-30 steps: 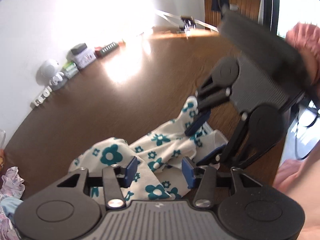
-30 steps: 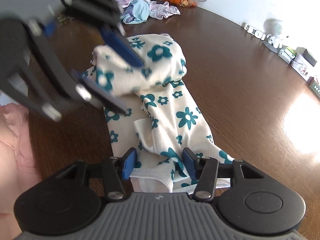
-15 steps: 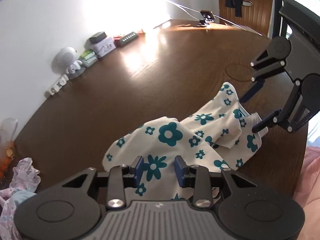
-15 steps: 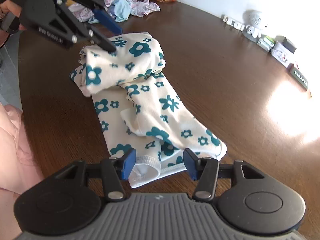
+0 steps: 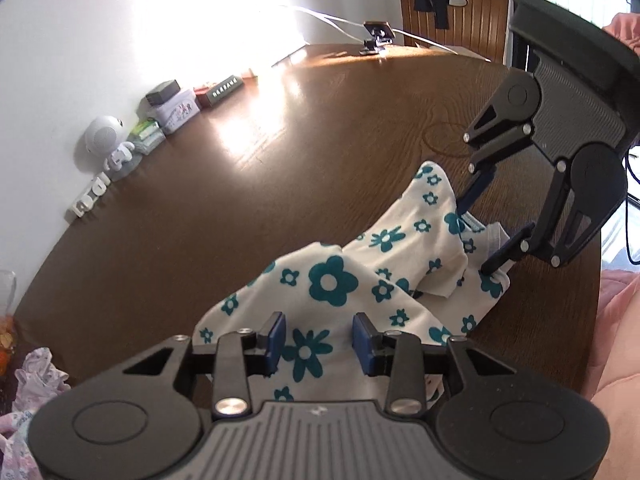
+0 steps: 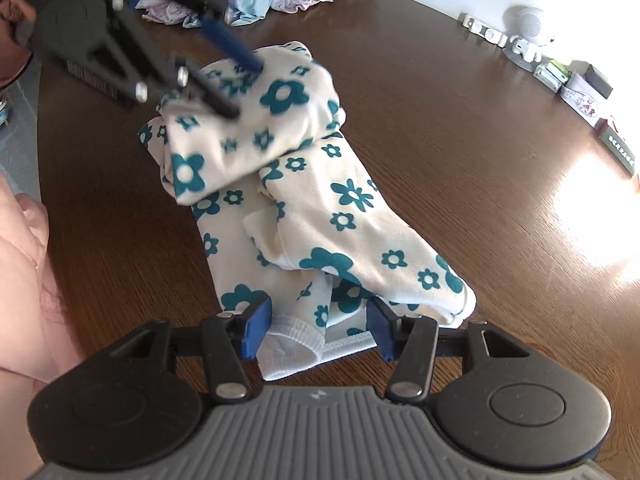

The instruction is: Fold clothes

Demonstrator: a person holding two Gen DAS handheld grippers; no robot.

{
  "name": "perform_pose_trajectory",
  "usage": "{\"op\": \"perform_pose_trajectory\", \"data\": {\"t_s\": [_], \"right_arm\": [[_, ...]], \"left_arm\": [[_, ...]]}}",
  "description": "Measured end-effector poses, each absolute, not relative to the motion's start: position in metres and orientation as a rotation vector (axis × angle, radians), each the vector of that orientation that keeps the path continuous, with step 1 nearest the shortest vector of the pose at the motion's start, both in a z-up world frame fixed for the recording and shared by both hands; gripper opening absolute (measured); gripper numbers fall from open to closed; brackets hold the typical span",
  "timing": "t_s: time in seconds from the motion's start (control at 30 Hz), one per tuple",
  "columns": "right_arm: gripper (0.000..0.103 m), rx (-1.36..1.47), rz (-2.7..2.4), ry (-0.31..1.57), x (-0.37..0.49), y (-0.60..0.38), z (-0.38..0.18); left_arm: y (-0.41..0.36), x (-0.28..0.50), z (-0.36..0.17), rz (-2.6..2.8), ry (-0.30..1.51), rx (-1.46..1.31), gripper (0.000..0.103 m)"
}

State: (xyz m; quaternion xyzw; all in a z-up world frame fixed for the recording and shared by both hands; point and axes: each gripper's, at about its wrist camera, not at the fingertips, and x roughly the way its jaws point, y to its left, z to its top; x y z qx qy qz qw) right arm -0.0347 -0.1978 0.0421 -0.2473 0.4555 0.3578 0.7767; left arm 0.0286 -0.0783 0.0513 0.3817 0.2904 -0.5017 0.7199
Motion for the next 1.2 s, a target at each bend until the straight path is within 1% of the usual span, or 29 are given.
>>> {"op": "perform_pose_trajectory", "data": {"t_s": [0.07, 0.2, 0.3, 0.5, 0.63, 0.73, 0.8, 0.9, 0.97, 1.2], "right_arm": [[0.055, -0.55, 0.783, 0.991, -0.036, -0.195, 0.042], [0.055, -0.61, 0.794, 1.001, -0.036, -0.186, 0.043], [0.059, -0.637, 0.793, 1.007, -0.035, -0.179, 0.042], [0.062, -0.6, 0.785, 1.0, -0.035, -0.182, 0.04], [0.063, -0.565, 0.773, 0.987, -0.037, -0.186, 0.04], [0.066, -0.548, 0.751, 0.967, -0.041, -0.189, 0.042], [0.07, -0.534, 0.737, 0.952, -0.045, -0.191, 0.044], [0.074, -0.499, 0.73, 0.926, -0.054, -0.194, 0.048], [0.074, -0.469, 0.721, 0.911, -0.058, -0.195, 0.05], [0.074, -0.35, 0.664, 0.895, -0.061, -0.2, 0.044]], "left_arm": [[-0.083, 0.028, 0.057, -1.11, 0.622, 0.867, 0.039], [-0.102, 0.028, 0.048, -1.12, 0.619, 0.983, 0.039], [-0.112, 0.03, 0.039, -1.141, 0.637, 1.016, 0.04], [-0.119, 0.028, 0.021, -1.156, 0.637, 1.039, 0.041], [-0.12, 0.027, 0.02, -1.145, 0.633, 1.031, 0.041], [-0.117, 0.024, 0.028, -1.126, 0.616, 1.017, 0.046], [-0.111, 0.02, 0.04, -1.121, 0.593, 0.978, 0.052], [-0.1, 0.015, 0.048, -1.131, 0.581, 0.954, 0.052], [-0.094, 0.011, 0.051, -1.141, 0.58, 0.953, 0.052], [-0.099, 0.004, 0.025, -1.175, 0.618, 1.022, 0.048]]}}
